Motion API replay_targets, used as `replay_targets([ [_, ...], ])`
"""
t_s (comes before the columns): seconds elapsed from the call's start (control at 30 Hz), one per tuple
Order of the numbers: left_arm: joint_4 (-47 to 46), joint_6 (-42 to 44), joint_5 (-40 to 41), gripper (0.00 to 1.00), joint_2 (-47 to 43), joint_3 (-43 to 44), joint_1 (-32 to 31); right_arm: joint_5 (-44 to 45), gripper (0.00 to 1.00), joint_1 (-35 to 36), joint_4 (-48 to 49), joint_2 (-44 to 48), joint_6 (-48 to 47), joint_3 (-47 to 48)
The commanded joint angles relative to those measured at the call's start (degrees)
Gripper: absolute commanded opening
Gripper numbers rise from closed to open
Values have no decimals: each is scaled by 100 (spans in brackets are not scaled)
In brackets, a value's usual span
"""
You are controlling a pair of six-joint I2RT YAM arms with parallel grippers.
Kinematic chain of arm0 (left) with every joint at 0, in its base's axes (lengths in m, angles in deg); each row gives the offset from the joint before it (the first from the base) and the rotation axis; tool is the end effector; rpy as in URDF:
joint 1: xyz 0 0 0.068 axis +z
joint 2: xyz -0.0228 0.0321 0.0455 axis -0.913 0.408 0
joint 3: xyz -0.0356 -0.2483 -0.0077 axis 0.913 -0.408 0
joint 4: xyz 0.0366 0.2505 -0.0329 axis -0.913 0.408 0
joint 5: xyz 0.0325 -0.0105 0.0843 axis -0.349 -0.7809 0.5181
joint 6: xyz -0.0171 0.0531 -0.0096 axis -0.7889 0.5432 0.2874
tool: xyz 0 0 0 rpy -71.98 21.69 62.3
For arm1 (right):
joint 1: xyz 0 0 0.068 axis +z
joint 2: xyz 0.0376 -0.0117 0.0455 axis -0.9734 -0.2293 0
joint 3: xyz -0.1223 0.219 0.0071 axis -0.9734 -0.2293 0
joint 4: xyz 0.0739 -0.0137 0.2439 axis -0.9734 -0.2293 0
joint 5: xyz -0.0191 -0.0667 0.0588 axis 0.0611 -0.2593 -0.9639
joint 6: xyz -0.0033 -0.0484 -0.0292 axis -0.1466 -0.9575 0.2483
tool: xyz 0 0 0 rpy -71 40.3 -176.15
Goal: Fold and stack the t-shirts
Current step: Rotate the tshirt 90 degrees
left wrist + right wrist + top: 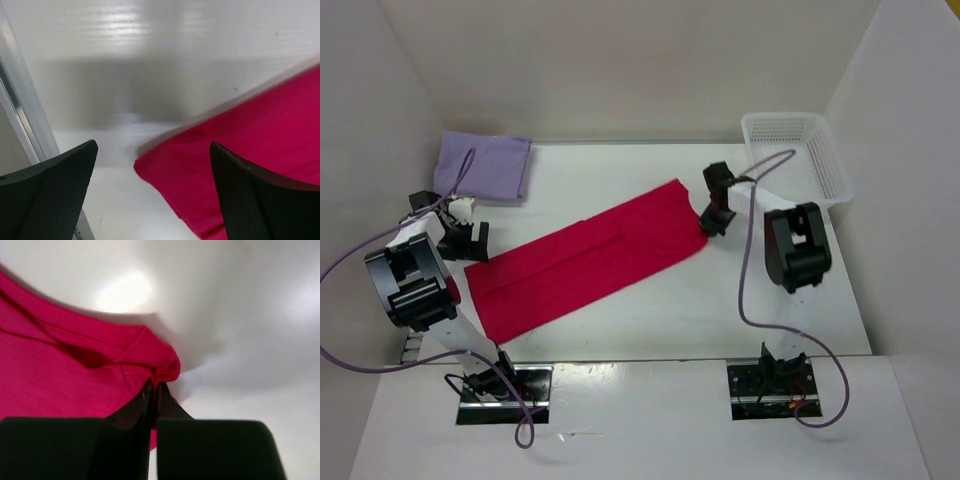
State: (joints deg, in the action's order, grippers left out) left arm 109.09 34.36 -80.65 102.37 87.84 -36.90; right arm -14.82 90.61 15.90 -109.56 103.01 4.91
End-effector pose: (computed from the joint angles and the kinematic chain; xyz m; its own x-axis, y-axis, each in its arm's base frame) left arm 0.3006 0.1586 0.1556 -0.8904 -0.0308 -0.4542 -0.0487 0.9984 0.0278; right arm 0.3587 0.0840 0.1389 -0.7645 0.5859 -0.2689 0.5685 0.8094 0.1475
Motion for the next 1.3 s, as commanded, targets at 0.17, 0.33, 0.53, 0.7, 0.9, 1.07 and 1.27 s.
replay_targets([
  [0.17, 915, 355, -150, 99, -379, 215, -19, 1298, 100, 423, -1410, -3084, -1876, 6796],
  [0.33, 1028, 302, 44, 99, -431, 163, -142, 2066, 100, 810, -2643, -3643, -2037, 8799],
  [0.53, 968, 494, 193, 99, -431, -31, -142, 3284, 100, 1835, -3382, -2264, -2046, 8134],
  [0.7, 915, 495, -34, 99, -896, -338, -28, 3576, 100, 2953, -3594, -472, -1475, 5725],
  [0.9, 915, 784, -448, 99, -1696, -725, 34, 1831, 100, 4449, -804, 1990, -9, 819],
  [1.07, 853, 908, -299, 99, -1407, -787, -27, 1505, 100, 3443, -203, 2633, 463, -463],
  [1.27, 906, 1022, -237, 99, -1354, -787, -27, 608, 80, 1314, 818, 2310, -497, -316],
])
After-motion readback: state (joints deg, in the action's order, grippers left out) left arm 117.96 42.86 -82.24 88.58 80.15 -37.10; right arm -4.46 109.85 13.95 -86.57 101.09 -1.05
